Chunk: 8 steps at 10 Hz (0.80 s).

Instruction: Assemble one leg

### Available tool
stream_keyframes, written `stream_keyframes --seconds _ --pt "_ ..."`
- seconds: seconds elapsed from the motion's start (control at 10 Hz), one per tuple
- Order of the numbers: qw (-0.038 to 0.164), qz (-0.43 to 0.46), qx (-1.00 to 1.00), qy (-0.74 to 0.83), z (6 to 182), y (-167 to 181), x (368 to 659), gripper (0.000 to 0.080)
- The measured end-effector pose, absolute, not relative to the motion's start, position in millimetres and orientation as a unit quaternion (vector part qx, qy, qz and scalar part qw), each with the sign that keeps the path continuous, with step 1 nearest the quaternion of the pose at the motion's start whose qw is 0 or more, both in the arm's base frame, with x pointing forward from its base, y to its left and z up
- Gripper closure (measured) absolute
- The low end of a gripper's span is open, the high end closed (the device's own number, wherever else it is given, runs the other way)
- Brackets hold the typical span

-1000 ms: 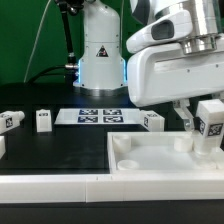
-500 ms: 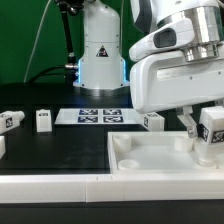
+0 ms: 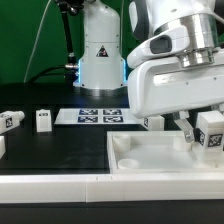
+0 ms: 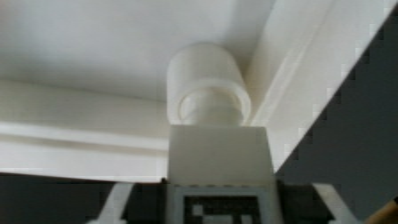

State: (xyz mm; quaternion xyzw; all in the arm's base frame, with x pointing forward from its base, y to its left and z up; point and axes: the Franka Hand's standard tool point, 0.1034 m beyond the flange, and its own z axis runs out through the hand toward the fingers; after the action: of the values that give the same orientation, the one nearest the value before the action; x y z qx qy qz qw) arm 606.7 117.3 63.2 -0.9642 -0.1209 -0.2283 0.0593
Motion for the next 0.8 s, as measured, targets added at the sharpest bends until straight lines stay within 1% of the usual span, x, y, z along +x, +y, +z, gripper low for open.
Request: stream_keyframes --seconds 0.3,0.4,0.5,0.6,0.7,0.8 --pt "0.057 -0.239 -0.962 -0.122 61.4 117.8 602.3 0.0511" --pt "0.057 -0.239 -0.962 -0.122 61.4 117.9 602.3 0.0414" --pt "0.057 -0.239 -0.962 -0.122 61.4 117.8 602.3 0.0277" --pt "0.057 -0.239 -0.962 -0.122 61.4 117.8 602.3 0.0277" --pt "0.057 -0.239 -0.962 -0.122 61.4 117.8 602.3 0.0177" --pt "0.057 -0.239 -0.962 -0.122 61.4 117.8 602.3 0.0158"
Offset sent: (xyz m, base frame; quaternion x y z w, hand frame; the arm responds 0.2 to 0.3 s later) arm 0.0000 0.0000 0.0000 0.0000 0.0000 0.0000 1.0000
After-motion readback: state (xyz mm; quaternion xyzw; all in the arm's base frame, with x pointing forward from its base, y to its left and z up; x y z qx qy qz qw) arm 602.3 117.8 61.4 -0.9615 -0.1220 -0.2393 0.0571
